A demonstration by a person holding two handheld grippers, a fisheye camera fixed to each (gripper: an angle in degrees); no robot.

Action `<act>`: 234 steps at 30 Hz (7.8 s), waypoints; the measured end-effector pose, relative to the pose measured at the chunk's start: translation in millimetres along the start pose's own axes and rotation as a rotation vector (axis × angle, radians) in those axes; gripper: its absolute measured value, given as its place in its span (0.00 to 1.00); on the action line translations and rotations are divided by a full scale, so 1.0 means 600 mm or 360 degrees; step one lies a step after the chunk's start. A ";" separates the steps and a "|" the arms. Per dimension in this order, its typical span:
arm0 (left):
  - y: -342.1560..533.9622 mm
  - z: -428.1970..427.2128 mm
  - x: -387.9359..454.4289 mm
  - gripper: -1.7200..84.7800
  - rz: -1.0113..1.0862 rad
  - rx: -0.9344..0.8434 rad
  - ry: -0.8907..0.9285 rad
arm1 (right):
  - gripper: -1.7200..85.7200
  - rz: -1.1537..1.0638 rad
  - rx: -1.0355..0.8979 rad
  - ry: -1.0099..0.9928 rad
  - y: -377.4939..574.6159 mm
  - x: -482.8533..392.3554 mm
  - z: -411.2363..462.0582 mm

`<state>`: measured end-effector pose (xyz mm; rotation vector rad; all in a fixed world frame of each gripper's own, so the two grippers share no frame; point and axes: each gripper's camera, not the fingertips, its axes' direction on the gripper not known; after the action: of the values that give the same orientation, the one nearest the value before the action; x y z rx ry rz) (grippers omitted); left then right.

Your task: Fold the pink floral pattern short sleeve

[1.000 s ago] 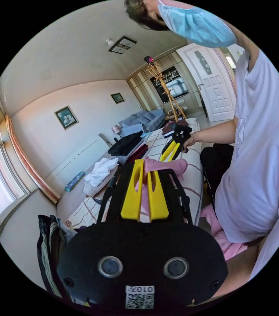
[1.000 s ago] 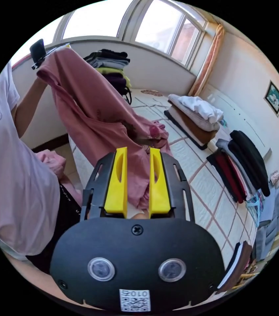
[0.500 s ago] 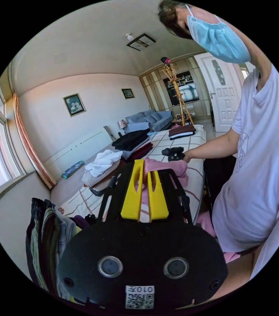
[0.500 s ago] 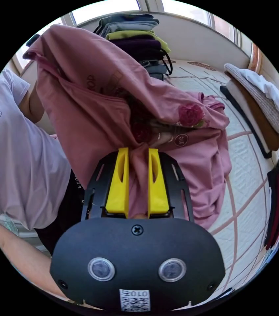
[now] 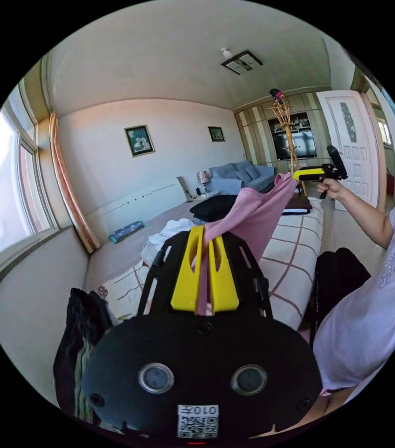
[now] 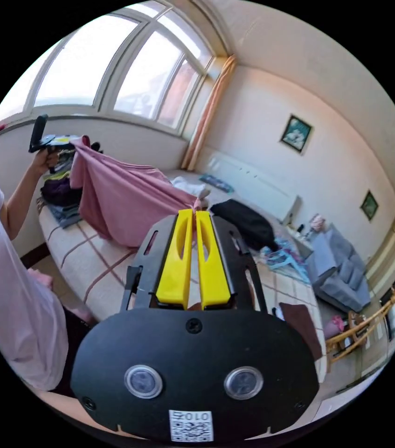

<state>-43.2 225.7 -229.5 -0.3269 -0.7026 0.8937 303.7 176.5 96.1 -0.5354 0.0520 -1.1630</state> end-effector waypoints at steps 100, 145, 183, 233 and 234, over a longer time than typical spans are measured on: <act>0.033 0.297 -0.047 0.02 0.0727 -0.0888 0.1062 | 0.04 0.0852 -0.1046 -0.0137 0.265 0.270 -0.262; -0.084 0.370 -0.400 0.07 -0.0654 -0.1313 0.0612 | 0.07 0.1420 -0.1273 0.0044 0.048 0.538 -0.220; -0.357 0.918 -0.345 0.02 -0.0570 -0.0885 0.0520 | 0.05 0.1513 -0.0849 -0.0148 -0.146 1.045 0.182; 0.151 0.281 0.093 0.14 0.0934 -0.0903 0.0920 | 0.11 0.0447 -0.1094 -0.0533 0.068 0.211 -0.085; 0.154 0.274 0.094 0.14 0.0966 -0.0870 0.0902 | 0.10 0.0414 -0.1104 -0.0556 0.072 0.197 -0.082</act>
<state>-185.8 322.4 -134.6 -1.2780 -0.2971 1.0945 374.1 66.1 62.0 -1.2990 0.2223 -0.7628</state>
